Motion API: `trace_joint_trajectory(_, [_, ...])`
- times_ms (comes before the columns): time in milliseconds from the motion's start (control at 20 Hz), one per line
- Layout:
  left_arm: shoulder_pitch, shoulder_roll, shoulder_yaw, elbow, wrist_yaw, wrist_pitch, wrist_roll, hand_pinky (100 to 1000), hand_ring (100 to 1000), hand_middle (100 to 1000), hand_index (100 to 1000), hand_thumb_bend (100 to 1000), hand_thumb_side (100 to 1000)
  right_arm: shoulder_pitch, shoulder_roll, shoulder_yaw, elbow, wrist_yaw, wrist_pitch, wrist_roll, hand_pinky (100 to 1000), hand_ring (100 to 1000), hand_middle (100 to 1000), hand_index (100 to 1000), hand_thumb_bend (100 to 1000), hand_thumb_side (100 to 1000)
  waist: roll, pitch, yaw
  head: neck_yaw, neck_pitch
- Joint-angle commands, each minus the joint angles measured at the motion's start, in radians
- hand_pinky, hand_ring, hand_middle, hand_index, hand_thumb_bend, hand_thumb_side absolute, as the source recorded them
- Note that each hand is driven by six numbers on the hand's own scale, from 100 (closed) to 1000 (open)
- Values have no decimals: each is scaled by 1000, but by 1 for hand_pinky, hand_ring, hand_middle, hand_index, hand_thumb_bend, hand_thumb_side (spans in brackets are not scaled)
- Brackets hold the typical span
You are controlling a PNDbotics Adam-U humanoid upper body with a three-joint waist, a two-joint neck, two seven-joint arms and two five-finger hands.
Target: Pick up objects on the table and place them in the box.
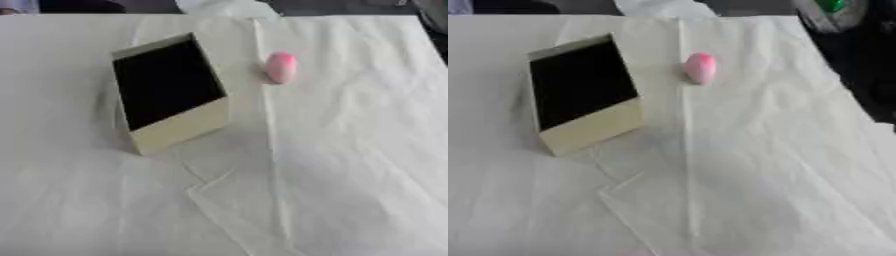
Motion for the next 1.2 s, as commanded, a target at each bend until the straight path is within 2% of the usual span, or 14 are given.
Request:
trace_joint_trajectory(50, [-18, 22, -5, -20, 10, -2, -11, 702, 783, 787, 791, 100, 750, -23, 59, -61, 71, 50, -1, 46, 969, 975, 889, 938, 100, 1000, 6, -25, 4, -16, -4])
trace_joint_trajectory(300, [-22, 18, -9, -20, 18, -3, -22, 702, 783, 788, 791, 100, 750, -23, 175, -151, 186, 121, -50, 117, 968, 981, 889, 956, 100, 1000, 13, -28, 6, -26, 2])
trace_joint_trajectory(500, [-16, 20, -3, -20, 18, -1, -20, 702, 782, 787, 791, 100, 750, -52, 263, -185, 280, 179, -106, 175, 971, 986, 893, 964, 100, 1000, 14, -31, -7, -16, 8])
trace_joint_trajectory(600, [-15, 20, -3, -20, 17, -1, -20, 702, 782, 787, 791, 100, 750, -67, 287, -204, 331, 206, -137, 206, 975, 992, 898, 975, 100, 1000, 14, -33, -10, -14, 10])
trace_joint_trajectory(850, [-16, 20, -5, -20, 19, -1, -24, 702, 782, 788, 789, 100, 749, -99, 308, -214, 454, 206, -213, 282, 984, 1000, 918, 983, 100, 999, 15, -38, -13, -14, 13])
trace_joint_trajectory(1200, [-14, 20, -2, -20, 21, 0, -26, 702, 782, 787, 789, 100, 749, -129, 299, -195, 613, 193, -311, 380, 1000, 1000, 952, 1000, 100, 903, 17, -38, -13, -10, 16])
